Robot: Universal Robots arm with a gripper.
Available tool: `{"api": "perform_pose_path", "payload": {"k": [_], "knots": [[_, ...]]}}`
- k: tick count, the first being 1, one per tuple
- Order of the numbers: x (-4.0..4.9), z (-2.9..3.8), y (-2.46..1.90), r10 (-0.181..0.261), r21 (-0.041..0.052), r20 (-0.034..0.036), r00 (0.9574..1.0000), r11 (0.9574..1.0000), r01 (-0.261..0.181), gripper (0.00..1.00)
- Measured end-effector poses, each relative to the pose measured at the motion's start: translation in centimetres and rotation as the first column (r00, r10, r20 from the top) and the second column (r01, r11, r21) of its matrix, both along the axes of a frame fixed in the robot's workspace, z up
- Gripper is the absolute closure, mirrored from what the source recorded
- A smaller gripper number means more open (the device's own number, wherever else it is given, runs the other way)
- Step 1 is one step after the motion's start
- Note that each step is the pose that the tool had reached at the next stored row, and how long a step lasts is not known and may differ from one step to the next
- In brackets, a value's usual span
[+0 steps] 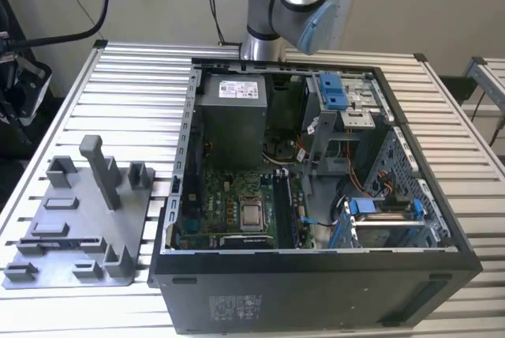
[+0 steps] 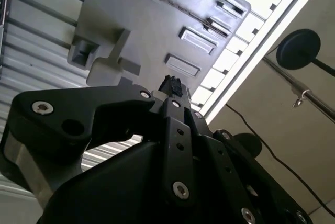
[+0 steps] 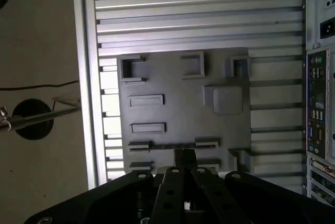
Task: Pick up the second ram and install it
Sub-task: 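Reach for the second ram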
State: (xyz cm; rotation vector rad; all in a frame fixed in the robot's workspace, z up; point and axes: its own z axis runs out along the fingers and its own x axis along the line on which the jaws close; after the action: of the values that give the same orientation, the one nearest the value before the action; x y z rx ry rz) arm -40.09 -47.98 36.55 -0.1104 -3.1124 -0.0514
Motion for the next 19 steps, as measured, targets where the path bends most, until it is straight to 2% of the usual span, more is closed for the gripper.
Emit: {"api": "perform_pose_path", "payload": {"k": [8,17,19], "knots": [[0.01,-0.01,-0.47,0.0,-0.0001,-0.0008,1.0,1.0,0.0,0.89],[0.0,-0.05,-0.59,0.0,-0.0025,-0.0013,1.0,1.0,0.0,0.89],[0.0,-0.05,-0.74,0.0,-0.0025,-0.0023,1.0,1.0,0.0,0.89]]}}
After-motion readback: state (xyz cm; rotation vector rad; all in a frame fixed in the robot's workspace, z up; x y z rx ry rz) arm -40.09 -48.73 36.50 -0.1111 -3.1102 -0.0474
